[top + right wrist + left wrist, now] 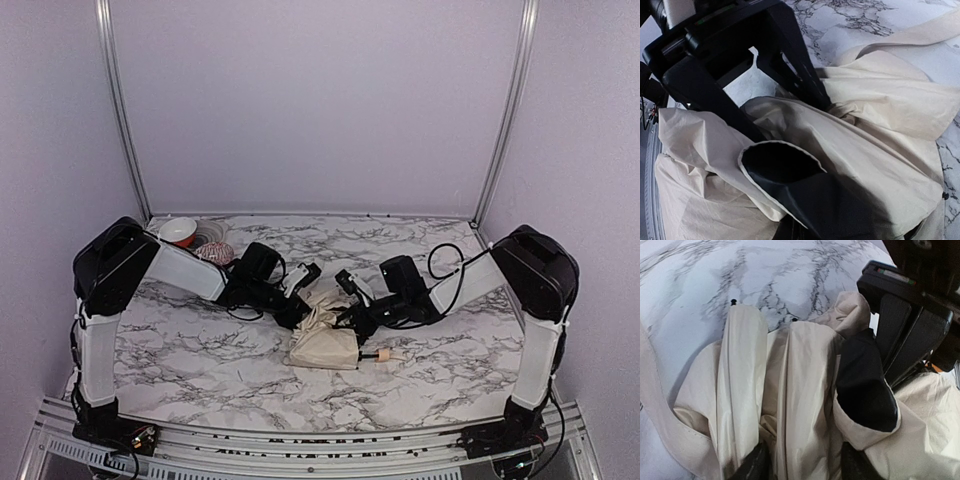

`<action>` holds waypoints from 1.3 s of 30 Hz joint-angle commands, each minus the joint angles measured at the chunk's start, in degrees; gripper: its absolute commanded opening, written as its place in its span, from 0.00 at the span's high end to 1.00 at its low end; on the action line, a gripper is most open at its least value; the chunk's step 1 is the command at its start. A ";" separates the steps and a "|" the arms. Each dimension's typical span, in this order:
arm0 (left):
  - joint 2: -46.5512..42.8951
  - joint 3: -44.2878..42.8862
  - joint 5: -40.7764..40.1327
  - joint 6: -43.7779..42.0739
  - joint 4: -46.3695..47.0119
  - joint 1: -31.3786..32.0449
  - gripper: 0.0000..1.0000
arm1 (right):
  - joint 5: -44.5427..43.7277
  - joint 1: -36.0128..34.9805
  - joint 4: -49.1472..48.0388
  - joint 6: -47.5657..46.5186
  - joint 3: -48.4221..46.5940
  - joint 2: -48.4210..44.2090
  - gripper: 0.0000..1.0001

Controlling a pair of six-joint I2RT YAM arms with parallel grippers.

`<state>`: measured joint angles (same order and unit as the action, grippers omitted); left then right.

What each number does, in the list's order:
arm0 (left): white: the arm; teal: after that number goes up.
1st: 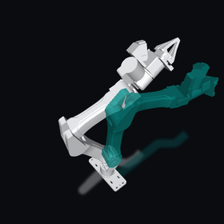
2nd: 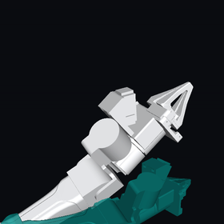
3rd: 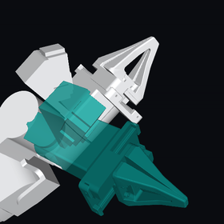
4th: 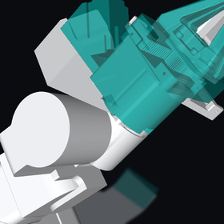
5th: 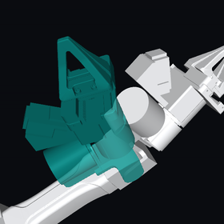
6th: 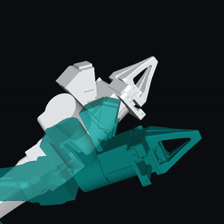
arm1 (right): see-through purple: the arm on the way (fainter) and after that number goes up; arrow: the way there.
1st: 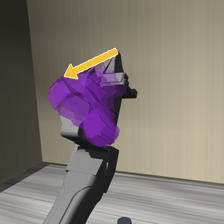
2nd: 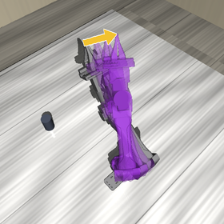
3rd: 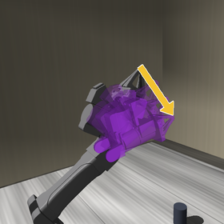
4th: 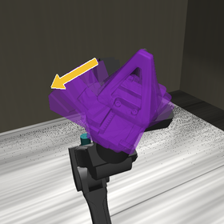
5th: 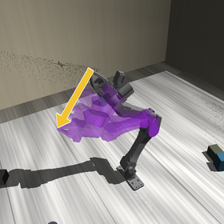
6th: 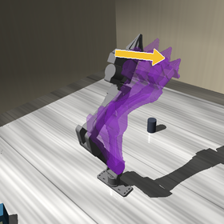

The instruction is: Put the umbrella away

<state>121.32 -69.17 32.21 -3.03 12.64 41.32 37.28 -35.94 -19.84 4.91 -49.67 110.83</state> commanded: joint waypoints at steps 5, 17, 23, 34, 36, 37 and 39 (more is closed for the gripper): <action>-12.20 7.37 -17.45 -0.20 1.12 -1.99 0.38 | -4.31 0.77 7.64 -1.99 -0.79 6.18 1.00; -13.78 4.51 -2.03 -7.55 -8.54 2.41 0.24 | -5.61 -0.80 11.88 -3.53 -3.97 6.25 1.00; -10.57 2.08 -3.66 -6.74 -10.35 3.24 0.45 | -4.58 -0.81 11.31 -3.63 -4.25 5.51 1.00; -6.13 0.53 -12.79 2.19 -6.27 0.96 1.00 | 3.19 -0.72 9.98 -6.12 -4.46 5.24 1.00; -3.74 -0.78 -17.52 2.24 -10.19 0.79 1.00 | 3.68 -0.52 9.11 -6.09 -4.47 5.30 1.00; -2.37 -1.57 -18.83 2.24 -12.48 0.78 1.00 | 3.90 -0.23 8.47 -5.59 -4.40 5.17 1.00; 0.02 -2.10 -19.38 2.15 -16.06 0.78 1.00 | 4.70 0.87 5.81 -3.67 -3.81 4.76 1.00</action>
<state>116.20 -69.87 21.15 -1.96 3.86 43.42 39.94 -36.25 -15.44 0.16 -54.52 114.04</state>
